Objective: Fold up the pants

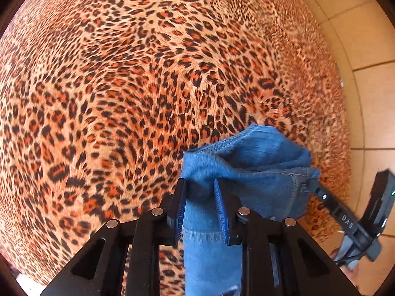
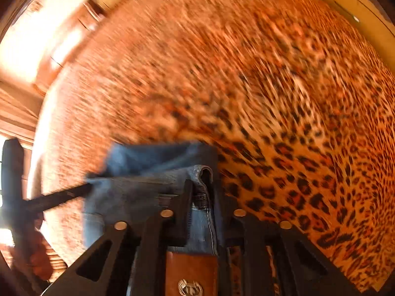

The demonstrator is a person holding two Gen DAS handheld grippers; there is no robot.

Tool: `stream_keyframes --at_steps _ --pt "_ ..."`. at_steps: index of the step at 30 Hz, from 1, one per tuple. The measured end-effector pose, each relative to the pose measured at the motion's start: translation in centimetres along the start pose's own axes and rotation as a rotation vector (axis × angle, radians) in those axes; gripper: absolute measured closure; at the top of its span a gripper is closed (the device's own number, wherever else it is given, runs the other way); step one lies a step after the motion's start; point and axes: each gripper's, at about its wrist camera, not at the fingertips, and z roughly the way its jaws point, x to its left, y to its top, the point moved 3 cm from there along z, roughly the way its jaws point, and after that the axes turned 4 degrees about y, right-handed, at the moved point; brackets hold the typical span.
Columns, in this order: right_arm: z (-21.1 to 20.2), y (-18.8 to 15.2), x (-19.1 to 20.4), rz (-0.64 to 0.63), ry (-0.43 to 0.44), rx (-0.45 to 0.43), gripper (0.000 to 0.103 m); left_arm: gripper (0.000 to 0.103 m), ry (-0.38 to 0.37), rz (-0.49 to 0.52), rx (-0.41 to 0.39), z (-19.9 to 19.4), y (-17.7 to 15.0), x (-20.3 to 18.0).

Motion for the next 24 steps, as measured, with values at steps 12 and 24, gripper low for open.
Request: stream_keyframes --at_steps 12,24 --pt "-2.8 -11.2 -2.0 0.132 0.190 0.092 0.061 0.076 -0.080 0.134 0.209 2.1 -11.2 2.1" --pt "-5.6 -14.5 -4.2 0.283 0.246 0.024 0.071 0.068 -0.003 0.201 0.127 -0.1 -11.9 3.5"
